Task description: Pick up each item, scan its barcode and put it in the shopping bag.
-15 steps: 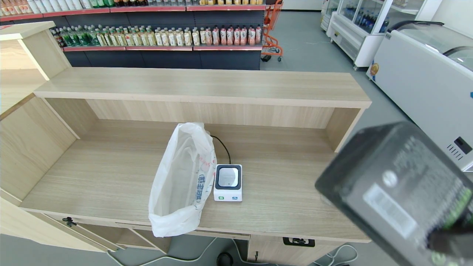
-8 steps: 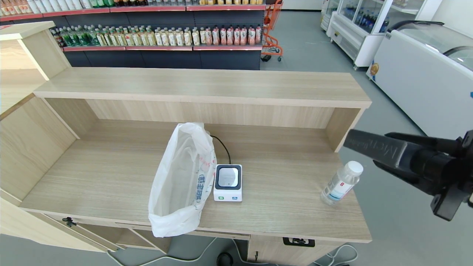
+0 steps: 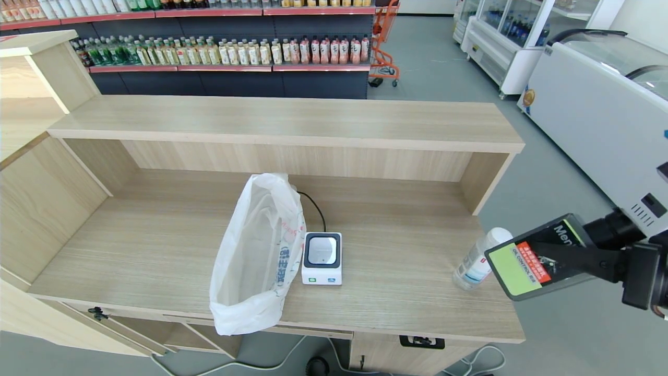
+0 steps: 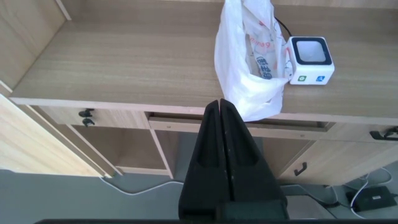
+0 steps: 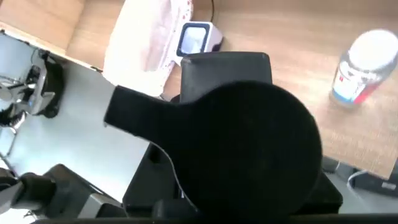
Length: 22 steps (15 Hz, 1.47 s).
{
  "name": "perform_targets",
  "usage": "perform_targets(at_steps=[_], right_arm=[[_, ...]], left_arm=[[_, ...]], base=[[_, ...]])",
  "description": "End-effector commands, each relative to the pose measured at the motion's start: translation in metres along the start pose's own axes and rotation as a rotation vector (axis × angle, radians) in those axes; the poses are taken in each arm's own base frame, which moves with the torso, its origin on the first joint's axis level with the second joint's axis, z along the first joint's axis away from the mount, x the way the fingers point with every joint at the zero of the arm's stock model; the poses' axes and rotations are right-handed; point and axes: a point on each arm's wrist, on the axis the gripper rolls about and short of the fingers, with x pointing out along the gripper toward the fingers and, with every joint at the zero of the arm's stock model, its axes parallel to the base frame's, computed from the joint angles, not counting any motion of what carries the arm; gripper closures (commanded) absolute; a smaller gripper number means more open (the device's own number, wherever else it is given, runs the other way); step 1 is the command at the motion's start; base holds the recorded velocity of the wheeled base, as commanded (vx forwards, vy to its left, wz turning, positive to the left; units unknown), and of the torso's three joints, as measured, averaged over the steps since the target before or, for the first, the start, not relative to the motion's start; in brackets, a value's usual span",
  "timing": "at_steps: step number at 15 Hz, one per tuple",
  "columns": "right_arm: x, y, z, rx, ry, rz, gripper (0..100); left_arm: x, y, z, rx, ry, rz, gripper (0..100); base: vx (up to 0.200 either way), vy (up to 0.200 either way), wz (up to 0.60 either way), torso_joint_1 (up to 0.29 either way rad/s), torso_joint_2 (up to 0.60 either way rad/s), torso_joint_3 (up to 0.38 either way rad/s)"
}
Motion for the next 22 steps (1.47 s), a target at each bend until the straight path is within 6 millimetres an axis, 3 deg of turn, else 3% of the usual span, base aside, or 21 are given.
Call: perform_targets(at_steps=[1, 6, 13, 17, 22], right_arm=[[0.008, -0.012, -0.013, 0.094, 0.054, -0.062, 100], [0.012, -0.012, -0.008, 0.141, 0.051, -0.068, 100], [-0.004, -0.008, -0.007, 0.139, 0.039, -0.107, 100], [0.000, -0.008, -0.019, 0.140, 0.086, -0.088, 100], [0.004, -0.007, -0.018, 0.132, 0.096, -0.087, 100]], left_arm=[[0.000, 0.000, 0.000, -0.001, 0.001, 0.000, 100], [0.000, 0.000, 0.000, 0.001, 0.001, 0.000, 100], [0.000, 0.000, 0.000, 0.001, 0.000, -0.001, 100], [0.000, 0.000, 0.000, 0.002, 0.001, 0.000, 100], [0.000, 0.000, 0.000, 0.002, 0.001, -0.001, 100]], base=[[0.000, 0.000, 0.00, 0.000, 0.00, 0.000], [0.000, 0.000, 0.00, 0.000, 0.00, 0.000], [0.000, 0.000, 0.00, 0.000, 0.00, 0.000], [0.000, 0.000, 0.00, 0.000, 0.00, 0.000], [0.000, 0.200, 0.00, 0.003, -0.01, 0.004]])
